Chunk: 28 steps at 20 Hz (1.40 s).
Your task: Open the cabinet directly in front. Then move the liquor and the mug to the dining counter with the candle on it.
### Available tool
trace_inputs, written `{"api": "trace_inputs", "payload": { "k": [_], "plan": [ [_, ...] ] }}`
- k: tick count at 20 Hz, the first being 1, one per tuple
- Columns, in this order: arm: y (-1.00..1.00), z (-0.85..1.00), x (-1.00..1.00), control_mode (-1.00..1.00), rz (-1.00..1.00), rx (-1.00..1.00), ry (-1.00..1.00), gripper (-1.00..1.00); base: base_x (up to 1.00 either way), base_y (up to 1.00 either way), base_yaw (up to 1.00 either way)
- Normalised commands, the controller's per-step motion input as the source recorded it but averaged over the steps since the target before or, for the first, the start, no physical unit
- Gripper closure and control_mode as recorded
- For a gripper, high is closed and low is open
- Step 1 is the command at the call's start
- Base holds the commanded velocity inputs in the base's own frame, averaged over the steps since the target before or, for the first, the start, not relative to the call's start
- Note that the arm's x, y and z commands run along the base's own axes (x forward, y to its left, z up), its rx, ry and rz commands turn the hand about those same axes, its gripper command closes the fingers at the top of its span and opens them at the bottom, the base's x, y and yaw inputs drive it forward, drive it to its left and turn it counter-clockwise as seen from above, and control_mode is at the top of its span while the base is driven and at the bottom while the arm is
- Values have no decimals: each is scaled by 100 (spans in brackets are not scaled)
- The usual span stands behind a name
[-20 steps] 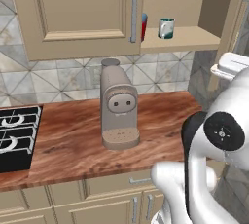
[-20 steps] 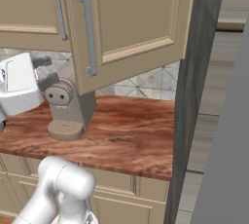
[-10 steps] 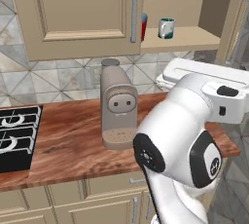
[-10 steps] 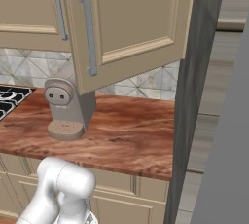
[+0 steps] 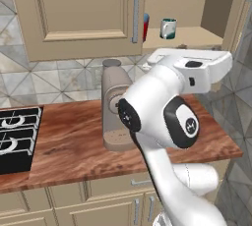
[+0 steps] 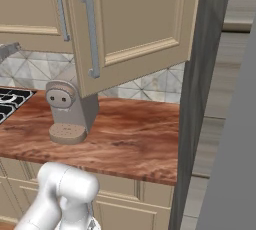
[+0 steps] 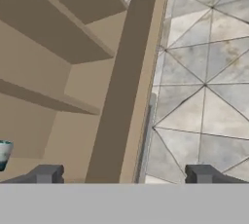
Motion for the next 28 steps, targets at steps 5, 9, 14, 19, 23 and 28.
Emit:
{"api": "trace_inputs", "payload": {
  "k": [5,9,14,19,23,28],
  "plan": [
    [-1,-4,85,-100,-3,0,10,-100,0,0,0],
    [-17,-11,55,-100,-5,2,2,-100,0,0,0],
    [-42,-11,28,-100,-3,0,0,-100,0,0,0],
    [-52,-8,25,-100,0,0,0,-100,0,0,0],
    [-35,-2,47,-100,0,0,1,-100,0,0,0],
    [-50,-2,23,-100,-1,1,0,-100,0,0,0]
  ]
}}
